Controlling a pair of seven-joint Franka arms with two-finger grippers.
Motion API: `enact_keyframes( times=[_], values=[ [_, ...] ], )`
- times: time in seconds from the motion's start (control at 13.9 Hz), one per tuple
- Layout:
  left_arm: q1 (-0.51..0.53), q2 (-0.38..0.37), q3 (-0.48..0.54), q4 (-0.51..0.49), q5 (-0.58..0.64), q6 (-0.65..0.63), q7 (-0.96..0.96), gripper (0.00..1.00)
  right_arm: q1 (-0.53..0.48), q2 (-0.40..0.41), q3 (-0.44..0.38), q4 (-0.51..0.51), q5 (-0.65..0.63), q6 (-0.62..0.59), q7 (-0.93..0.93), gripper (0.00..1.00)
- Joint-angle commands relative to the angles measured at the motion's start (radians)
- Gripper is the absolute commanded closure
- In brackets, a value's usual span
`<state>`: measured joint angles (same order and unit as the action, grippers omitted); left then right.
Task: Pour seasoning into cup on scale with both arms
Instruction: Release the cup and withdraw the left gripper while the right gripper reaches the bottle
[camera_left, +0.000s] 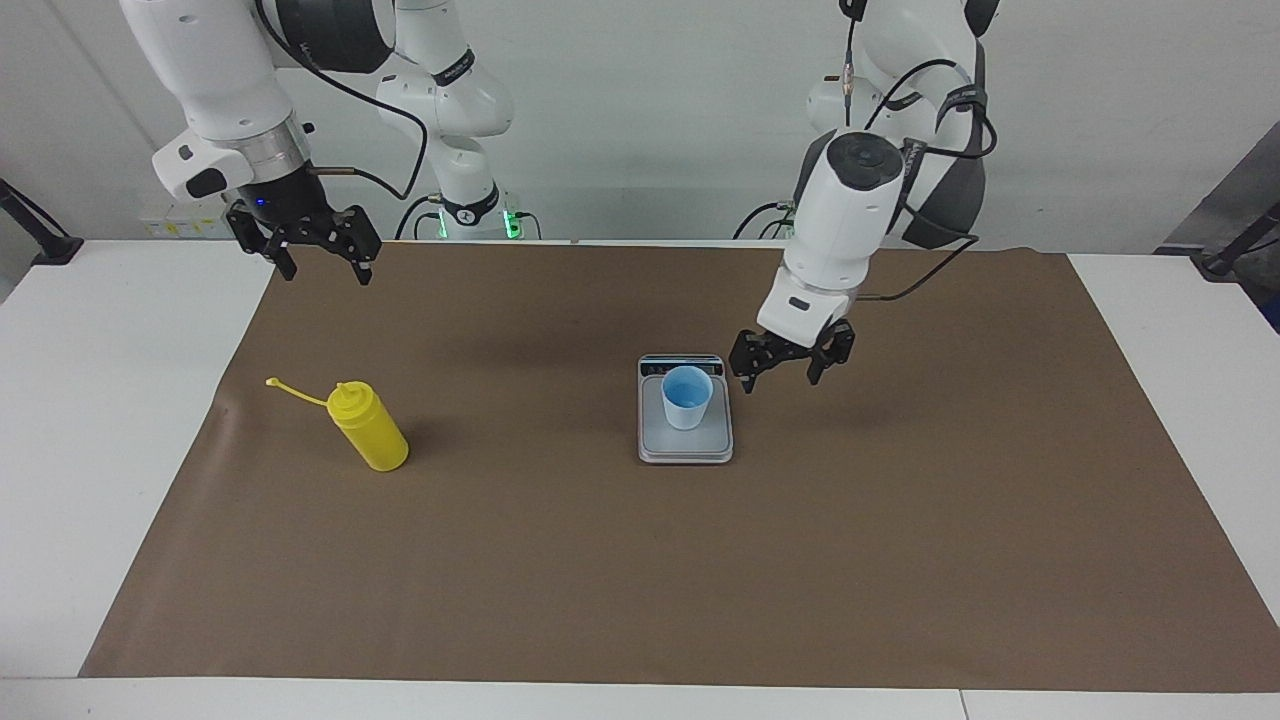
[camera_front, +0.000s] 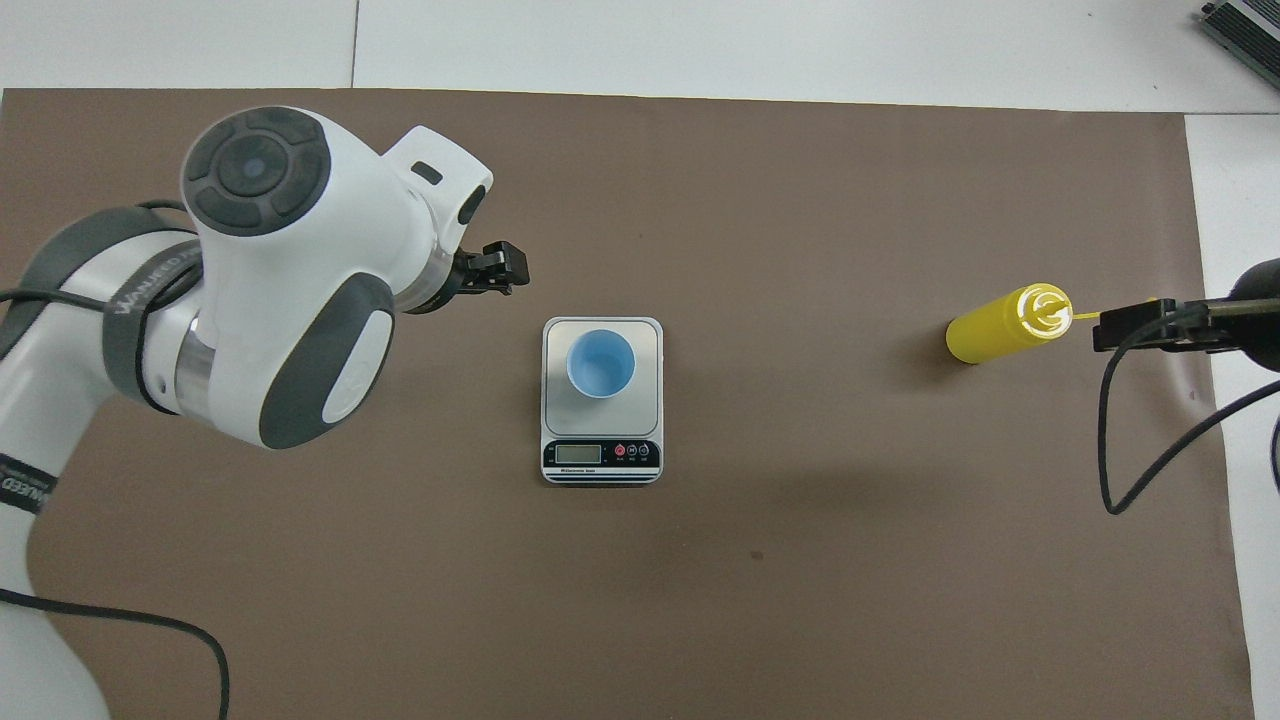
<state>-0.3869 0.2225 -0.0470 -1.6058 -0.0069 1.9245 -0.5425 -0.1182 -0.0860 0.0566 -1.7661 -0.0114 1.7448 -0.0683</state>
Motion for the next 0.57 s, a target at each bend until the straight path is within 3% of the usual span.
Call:
enact_keyframes(
  times=[0.0, 0.14, 0.5],
  values=[
    [0.065, -0.047, -0.007, 0.004, 0.018, -0.071, 0.115, 0.0, -0.079, -0.104, 0.002, -0.205, 0.033, 0.175, -0.245, 0.0],
    [0.118, -0.083, -0.007, -0.003, 0.016, -0.11, 0.215, 0.0, -0.124, -0.132, 0.0, -0.303, 0.091, 0.293, -0.431, 0.0],
    [0.238, -0.161, -0.007, -0.058, 0.008, -0.193, 0.45, 0.0, -0.245, -0.135, 0.0, -0.458, 0.318, 0.458, -0.808, 0.0]
  ],
)
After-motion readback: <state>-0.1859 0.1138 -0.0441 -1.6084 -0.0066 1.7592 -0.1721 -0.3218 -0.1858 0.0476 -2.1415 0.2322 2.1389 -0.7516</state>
